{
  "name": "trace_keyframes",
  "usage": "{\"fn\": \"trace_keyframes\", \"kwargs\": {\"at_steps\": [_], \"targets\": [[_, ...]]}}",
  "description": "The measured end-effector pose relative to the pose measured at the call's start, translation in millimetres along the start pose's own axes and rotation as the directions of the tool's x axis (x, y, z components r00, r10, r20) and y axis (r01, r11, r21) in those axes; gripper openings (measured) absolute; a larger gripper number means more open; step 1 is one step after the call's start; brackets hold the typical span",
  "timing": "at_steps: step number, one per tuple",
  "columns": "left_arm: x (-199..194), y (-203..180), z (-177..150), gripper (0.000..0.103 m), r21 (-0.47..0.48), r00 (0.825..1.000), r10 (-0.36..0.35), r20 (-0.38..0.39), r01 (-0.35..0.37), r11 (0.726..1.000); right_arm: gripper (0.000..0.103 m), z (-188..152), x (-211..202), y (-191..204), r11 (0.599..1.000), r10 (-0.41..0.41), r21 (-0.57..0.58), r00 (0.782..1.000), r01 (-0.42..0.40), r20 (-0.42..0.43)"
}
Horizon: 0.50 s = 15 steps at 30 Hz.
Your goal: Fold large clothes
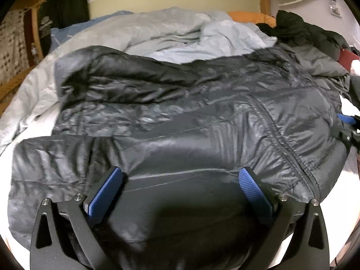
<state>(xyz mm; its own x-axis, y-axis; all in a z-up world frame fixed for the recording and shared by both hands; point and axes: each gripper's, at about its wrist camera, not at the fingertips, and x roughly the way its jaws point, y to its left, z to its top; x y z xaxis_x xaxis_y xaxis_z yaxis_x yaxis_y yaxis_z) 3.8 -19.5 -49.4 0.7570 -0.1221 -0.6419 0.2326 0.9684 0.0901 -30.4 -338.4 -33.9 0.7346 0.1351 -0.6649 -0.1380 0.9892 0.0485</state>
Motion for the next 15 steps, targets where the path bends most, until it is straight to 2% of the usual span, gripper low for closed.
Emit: {"fn": "trace_keyframes", "kwargs": {"at_steps": [2, 4, 6, 9, 11, 13, 15], "targets": [[-12, 3, 3, 0.103, 0.006, 0.998, 0.054, 0.042, -0.055, 0.998, 0.102, 8, -4, 10, 0.998, -0.049, -0.039, 0.999, 0.048, -0.022], [-27, 10, 9, 0.103, 0.005, 0.991, 0.097, 0.090, -0.098, 0.995, 0.101, 18, -17, 18, 0.992, -0.120, -0.043, 0.991, 0.122, 0.059], [-43, 22, 15, 0.103, -0.020, 0.987, 0.115, 0.114, -0.114, 0.993, 0.102, 28, -33, 27, 0.987, -0.142, -0.058, 0.979, 0.152, 0.145], [-56, 48, 21, 0.103, -0.081, 0.985, 0.140, 0.106, -0.131, 0.988, 0.102, 43, -49, 48, 0.985, -0.071, -0.143, 0.978, 0.100, 0.198], [-58, 69, 21, 0.103, -0.116, 0.983, 0.166, 0.084, -0.156, 0.981, 0.103, 48, -53, 58, 0.986, -0.054, -0.142, 0.976, 0.085, 0.211], [-58, 89, 20, 0.102, -0.171, 0.981, 0.178, 0.070, -0.164, 0.971, 0.103, 53, -49, 64, 0.991, -0.041, -0.116, 0.982, 0.063, 0.186], [-54, 110, 15, 0.103, -0.235, 0.991, 0.130, 0.036, -0.118, 0.965, 0.103, 56, -35, 67, 0.996, -0.013, -0.082, 0.993, 0.023, 0.121]]}}
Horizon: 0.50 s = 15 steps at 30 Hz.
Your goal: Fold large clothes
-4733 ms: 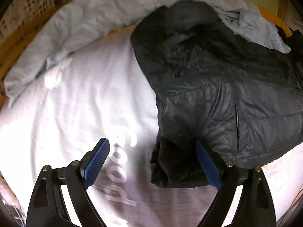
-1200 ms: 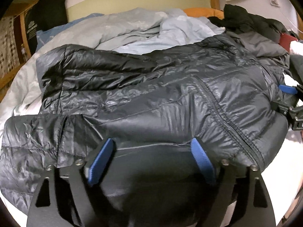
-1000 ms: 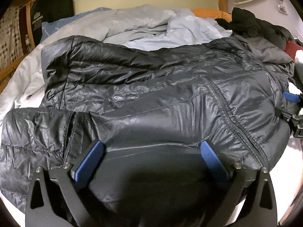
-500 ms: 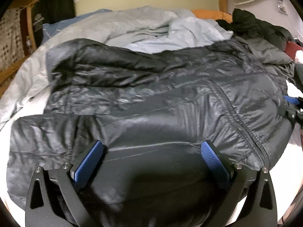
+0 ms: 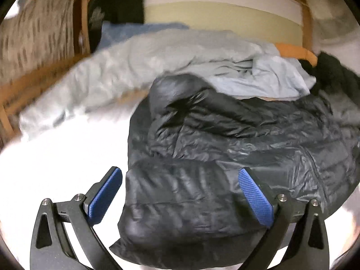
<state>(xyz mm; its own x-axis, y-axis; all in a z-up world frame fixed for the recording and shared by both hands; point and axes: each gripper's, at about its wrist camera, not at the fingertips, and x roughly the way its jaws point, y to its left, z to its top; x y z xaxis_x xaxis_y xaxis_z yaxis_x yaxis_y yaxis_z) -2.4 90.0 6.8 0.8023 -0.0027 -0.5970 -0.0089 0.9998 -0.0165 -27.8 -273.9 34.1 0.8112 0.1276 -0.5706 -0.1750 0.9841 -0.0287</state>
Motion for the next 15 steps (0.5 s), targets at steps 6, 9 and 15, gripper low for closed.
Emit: {"fn": "trace_keyframes", "kwargs": {"at_steps": [6, 9, 15], "targets": [[52, 28, -17, 0.102, -0.077, 0.977, -0.054, -0.208, 0.039, 0.996, 0.103, -19, 57, -9, 0.997, -0.021, 0.071, 0.979, 0.036, -0.205], [69, 37, -27, 0.103, -0.140, 0.959, -0.111, -0.262, 0.076, 0.987, 0.103, -28, 77, -13, 0.995, 0.004, 0.095, 0.964, 0.022, -0.266], [72, 24, -31, 0.103, -0.074, 0.962, -0.075, -0.262, 0.057, 0.996, 0.103, -39, 84, 8, 0.995, -0.100, -0.041, 0.960, 0.093, -0.261]]}}
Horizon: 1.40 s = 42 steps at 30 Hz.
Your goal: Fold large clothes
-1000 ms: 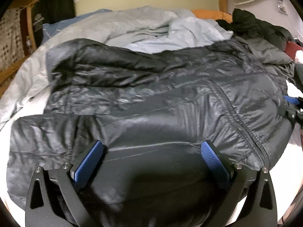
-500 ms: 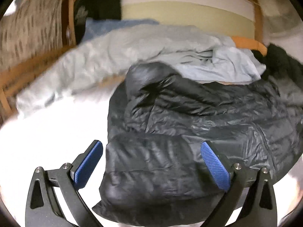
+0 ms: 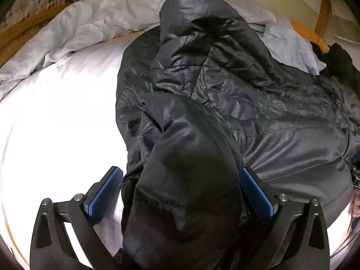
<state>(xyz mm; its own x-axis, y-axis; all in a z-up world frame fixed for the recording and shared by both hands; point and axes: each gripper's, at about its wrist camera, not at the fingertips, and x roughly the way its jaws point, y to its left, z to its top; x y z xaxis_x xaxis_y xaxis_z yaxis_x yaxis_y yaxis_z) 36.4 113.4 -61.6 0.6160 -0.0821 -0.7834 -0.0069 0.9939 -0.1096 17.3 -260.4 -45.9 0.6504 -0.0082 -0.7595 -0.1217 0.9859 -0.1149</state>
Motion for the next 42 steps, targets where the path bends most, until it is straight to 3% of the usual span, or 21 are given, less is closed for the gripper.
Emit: {"fn": "trace_keyframes", "kwargs": {"at_steps": [7, 9, 11, 13, 16, 20, 22, 25, 32, 36, 39, 42], "targets": [[-3, -3, -1, 0.103, -0.001, 1.000, 0.011, 0.029, -0.011, 1.000, 0.103, 0, -2, -4, 1.000, 0.013, 0.002, 1.000, -0.013, 0.005], [-10, -1, -3, 0.103, -0.014, 0.997, 0.061, 0.044, -0.061, 0.998, 0.103, 1, -9, -5, 1.000, 0.013, 0.008, 1.000, -0.013, 0.014], [-32, 0, 1, 0.100, -0.053, 0.987, 0.116, 0.114, -0.111, 0.992, 0.102, -1, -26, -4, 1.000, 0.018, 0.020, 0.999, -0.019, 0.043], [-69, -5, 4, 0.099, -0.046, 0.964, 0.108, 0.243, -0.099, 0.994, 0.102, 3, -49, -1, 0.999, 0.046, 0.024, 0.995, -0.048, 0.089], [-115, -19, 5, 0.099, -0.006, 0.913, 0.090, 0.397, -0.096, 0.995, 0.102, 6, -77, 5, 0.999, 0.039, -0.001, 0.985, -0.040, 0.165], [-140, -40, 6, 0.099, 0.025, 0.889, 0.013, 0.458, -0.028, 0.999, 0.102, 8, -91, 9, 0.999, 0.040, -0.043, 0.977, -0.032, 0.208], [-142, -56, 5, 0.099, 0.073, 0.880, -0.003, 0.474, -0.036, 0.997, 0.102, 5, -95, 7, 0.999, 0.015, -0.043, 0.974, -0.006, 0.225], [-135, -77, 4, 0.099, 0.130, 0.881, 0.000, 0.474, -0.070, 0.989, 0.102, 3, -98, 0, 0.999, 0.017, -0.030, 0.975, -0.010, 0.224], [-129, -123, 4, 0.099, 0.215, 0.890, -0.064, 0.452, -0.040, 0.976, 0.102, 0, -102, -19, 1.000, 0.024, 0.004, 0.973, -0.026, 0.228], [-129, -140, 26, 0.099, 0.271, 0.892, -0.128, 0.433, 0.007, 0.962, 0.102, -3, -104, -28, 1.000, -0.006, -0.005, 0.970, 0.007, 0.244], [-124, -148, 41, 0.099, 0.266, 0.897, -0.137, 0.420, 0.022, 0.964, 0.102, -4, -110, -37, 0.998, -0.048, -0.029, 0.959, 0.059, 0.280], [-108, -155, 45, 0.099, 0.261, 0.907, -0.153, 0.392, 0.050, 0.964, 0.102, 2, -122, -64, 0.997, -0.080, 0.022, 0.939, 0.077, 0.336]]}}
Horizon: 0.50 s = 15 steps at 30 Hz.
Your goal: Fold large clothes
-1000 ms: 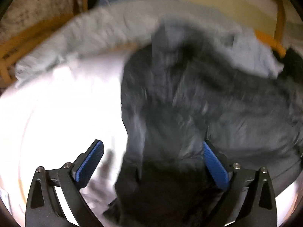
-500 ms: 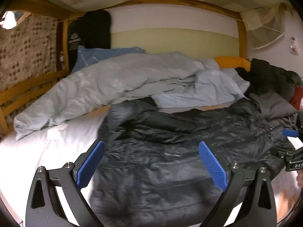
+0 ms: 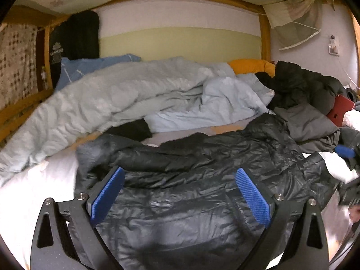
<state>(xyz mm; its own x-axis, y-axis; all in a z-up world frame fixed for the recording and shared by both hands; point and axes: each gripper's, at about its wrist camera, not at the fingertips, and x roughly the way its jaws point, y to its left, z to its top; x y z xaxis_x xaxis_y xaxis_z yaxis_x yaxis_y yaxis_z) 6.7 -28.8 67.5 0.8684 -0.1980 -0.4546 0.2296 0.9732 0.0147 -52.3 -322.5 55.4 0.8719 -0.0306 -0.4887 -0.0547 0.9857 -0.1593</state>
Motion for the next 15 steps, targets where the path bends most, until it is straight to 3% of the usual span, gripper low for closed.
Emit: {"fn": "trace_keyframes", "kwargs": {"at_steps": [4, 8, 11, 15], "targets": [[32, 4, -19, 0.099, -0.048, 0.998, -0.045, -0.050, 0.043, 0.998, 0.102, 16, 6, -60, 0.979, -0.107, 0.176, 0.994, 0.105, 0.004], [48, 11, -31, 0.099, -0.053, 0.992, -0.008, -0.124, 0.001, 0.999, 0.102, 23, 31, -111, 0.949, -0.077, 0.302, 0.996, 0.087, -0.046], [45, 16, -31, 0.099, -0.059, 0.994, 0.005, -0.111, -0.011, 0.998, 0.101, 34, 72, -136, 0.943, 0.049, 0.334, 0.994, -0.014, -0.096], [55, 15, -35, 0.099, -0.056, 0.992, 0.006, -0.126, -0.013, 0.998, 0.077, 49, 125, -143, 0.902, 0.272, 0.382, 0.952, -0.201, -0.141]]}}
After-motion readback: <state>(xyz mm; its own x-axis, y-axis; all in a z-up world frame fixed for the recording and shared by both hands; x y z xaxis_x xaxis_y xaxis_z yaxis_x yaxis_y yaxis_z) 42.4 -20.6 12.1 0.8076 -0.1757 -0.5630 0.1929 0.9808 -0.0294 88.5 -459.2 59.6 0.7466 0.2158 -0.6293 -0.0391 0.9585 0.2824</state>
